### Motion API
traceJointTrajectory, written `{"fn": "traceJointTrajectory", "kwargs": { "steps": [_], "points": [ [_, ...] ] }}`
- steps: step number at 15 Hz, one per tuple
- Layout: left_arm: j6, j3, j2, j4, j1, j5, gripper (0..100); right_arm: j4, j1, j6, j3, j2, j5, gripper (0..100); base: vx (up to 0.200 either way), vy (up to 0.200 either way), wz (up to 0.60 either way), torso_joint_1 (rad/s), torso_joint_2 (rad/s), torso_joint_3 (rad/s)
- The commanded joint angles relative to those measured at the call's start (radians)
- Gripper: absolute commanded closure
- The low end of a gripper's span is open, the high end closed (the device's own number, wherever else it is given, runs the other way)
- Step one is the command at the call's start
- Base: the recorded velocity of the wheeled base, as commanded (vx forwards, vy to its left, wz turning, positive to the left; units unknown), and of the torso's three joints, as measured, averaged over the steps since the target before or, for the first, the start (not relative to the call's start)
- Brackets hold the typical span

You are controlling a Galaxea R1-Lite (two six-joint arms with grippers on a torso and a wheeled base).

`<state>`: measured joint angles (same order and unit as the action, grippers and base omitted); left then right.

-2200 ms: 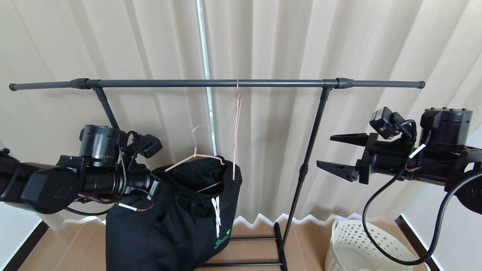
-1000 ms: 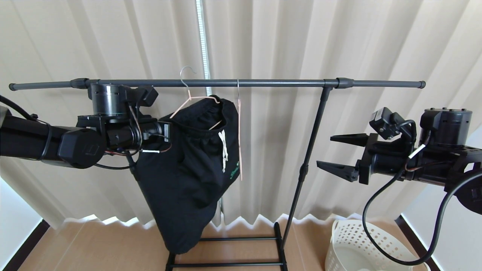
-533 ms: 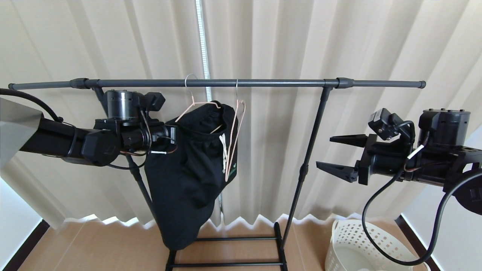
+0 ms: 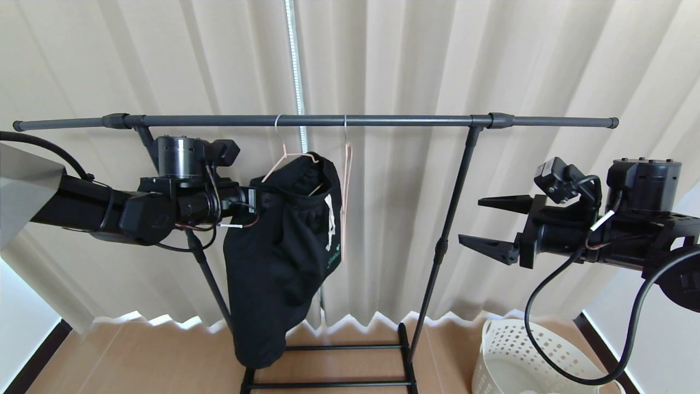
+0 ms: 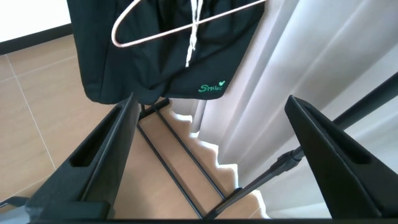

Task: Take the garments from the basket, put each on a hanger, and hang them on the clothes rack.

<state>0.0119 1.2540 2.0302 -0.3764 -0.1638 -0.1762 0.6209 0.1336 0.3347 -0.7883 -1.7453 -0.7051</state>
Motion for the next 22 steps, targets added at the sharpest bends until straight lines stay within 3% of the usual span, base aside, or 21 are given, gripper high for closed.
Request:
{"fn": "traceJointTrajectory", "kwargs": {
  "steps": [1,4,7,9,11,13,15,17,22],
  "points": [
    [-0.007,-0.1,-0.111,0.004,-0.002,-0.005,0,0.0,0.001,0.0,0.003,0.015,-0.002,0,0.0,0.0,0.0,0.0,0.0,0.0],
    [-0.104,-0.254,-0.275,0.048,0.0,-0.008,0,-0.001,0.003,0.0,0.035,0.105,0.001,0,0.0,0.0,0.0,0.0,0.0,0.0],
    [-0.124,-0.355,-0.43,0.155,-0.002,-0.005,0,-0.004,0.018,0.0,0.086,0.213,0.009,0,0.0,0.0,0.0,0.0,0.0,0.0],
    [-0.132,-0.432,-0.536,0.189,-0.002,-0.005,0,-0.009,0.037,-0.022,0.11,0.302,0.058,0,0.0,0.0,0.0,0.0,0.0,0.0],
    [-0.139,-0.573,-0.725,0.191,-0.003,-0.006,0,-0.023,0.098,-0.131,0.13,0.483,0.239,0,0.0,0.0,0.0,0.0,0.0,0.0],
    [-0.148,-0.691,-0.9,0.194,-0.003,-0.008,0,-0.13,0.149,-0.148,0.141,0.584,0.447,0,0.0,0.0,0.0,0.0,0.0,0.0],
    [-0.153,-0.803,-1.044,0.203,-0.003,-0.002,0,-0.233,0.195,-0.151,0.225,0.725,0.612,0,0.0,0.0,0.0,0.0,0.0,0.0],
    [-0.164,-0.906,-1.193,0.205,-0.002,0.0,0,-0.29,0.195,-0.149,0.337,0.903,0.684,0,0.0,0.0,0.0,0.0,0.0,0.0],
    [-0.158,-1.119,-1.452,0.203,0.003,0.0,0,-0.596,0.193,-0.151,0.524,1.307,0.684,0,0.0,0.0,0.0,0.0,0.0,0.0]
  ]
}}
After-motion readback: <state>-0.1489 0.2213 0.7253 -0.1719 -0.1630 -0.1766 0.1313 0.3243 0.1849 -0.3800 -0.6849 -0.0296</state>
